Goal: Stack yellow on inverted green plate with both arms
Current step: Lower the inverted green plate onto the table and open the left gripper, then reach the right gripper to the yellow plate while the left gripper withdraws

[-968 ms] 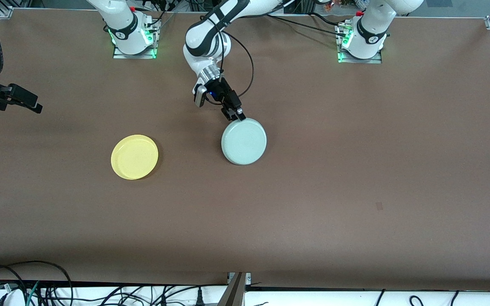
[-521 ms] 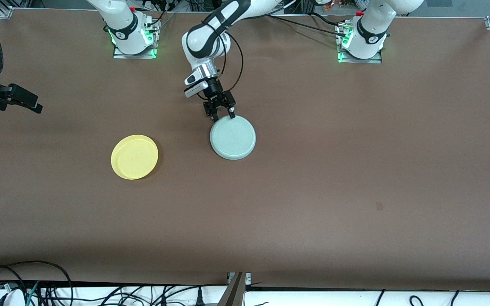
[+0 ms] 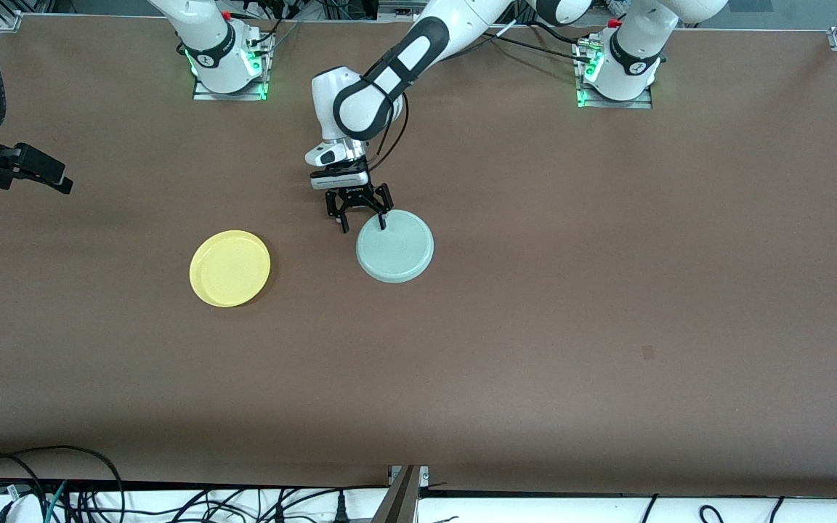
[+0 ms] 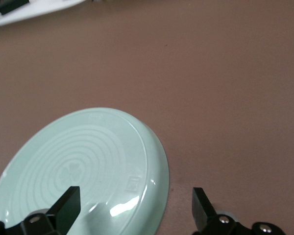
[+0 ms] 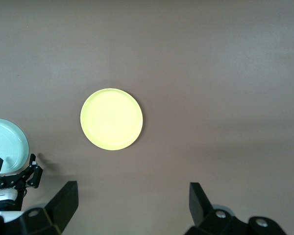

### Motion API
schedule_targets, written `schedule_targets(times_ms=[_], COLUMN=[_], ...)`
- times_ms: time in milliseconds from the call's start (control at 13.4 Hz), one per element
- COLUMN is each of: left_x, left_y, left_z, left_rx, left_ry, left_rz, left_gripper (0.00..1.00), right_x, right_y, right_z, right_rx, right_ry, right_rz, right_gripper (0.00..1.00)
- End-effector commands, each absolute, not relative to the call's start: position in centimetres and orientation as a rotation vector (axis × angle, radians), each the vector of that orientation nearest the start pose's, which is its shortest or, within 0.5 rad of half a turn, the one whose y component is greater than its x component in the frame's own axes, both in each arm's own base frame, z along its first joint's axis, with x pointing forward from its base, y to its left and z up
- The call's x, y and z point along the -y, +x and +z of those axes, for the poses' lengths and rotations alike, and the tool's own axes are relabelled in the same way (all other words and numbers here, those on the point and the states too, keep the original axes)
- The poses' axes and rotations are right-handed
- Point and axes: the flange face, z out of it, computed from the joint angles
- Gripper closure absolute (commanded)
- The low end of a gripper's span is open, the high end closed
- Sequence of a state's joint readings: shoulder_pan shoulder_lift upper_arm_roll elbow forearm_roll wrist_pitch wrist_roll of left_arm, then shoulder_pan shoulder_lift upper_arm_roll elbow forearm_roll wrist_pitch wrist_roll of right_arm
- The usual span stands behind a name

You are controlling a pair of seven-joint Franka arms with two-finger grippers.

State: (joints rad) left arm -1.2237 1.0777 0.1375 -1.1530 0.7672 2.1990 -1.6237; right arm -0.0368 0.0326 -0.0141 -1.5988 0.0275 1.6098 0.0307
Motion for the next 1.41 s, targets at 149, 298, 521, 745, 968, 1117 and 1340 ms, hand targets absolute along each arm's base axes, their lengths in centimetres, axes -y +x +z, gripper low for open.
schedule_targets(times_ms=[149, 298, 521, 745, 968, 1117, 1340], left_x=[65.7, 64.8, 61.3, 56.1, 50.6, 46.2, 38.7], left_y=[41.8, 45.8, 50.9, 56.3, 58.9, 60.4, 61.7], left_z=[21.2, 25.5, 30.1, 36.3, 42.3, 46.0, 50.7], left_rx=[0.321, 0.519, 0.702, 0.929, 1.024, 0.987, 0.793], left_ry=[-3.048, -3.137, -3.233, -3.251, -3.191, -3.191, -3.176], left_rz=[-0.614, -0.508, -0.317, -0.291, -0.225, -0.121, -0.001], left_gripper=[0.0, 0.0, 0.0, 0.0, 0.0, 0.0, 0.0], right_x=[3.4, 3.9, 4.0, 3.3, 2.9, 2.5, 1.4], right_y=[57.1, 57.7, 58.7, 59.7, 60.5, 59.8, 57.5], right_z=[58.0, 56.1, 52.6, 47.4, 41.0, 36.7, 30.2], right_rx=[-0.158, -0.172, -0.144, -0.126, -0.121, -0.116, -0.097], right_ry=[-3.114, -3.109, -3.113, -3.102, -3.097, -3.104, -3.113], right_rz=[0.088, 0.14, 0.238, 0.35, 0.338, 0.277, 0.161], right_gripper=[0.0, 0.0, 0.0, 0.0, 0.0, 0.0, 0.0])
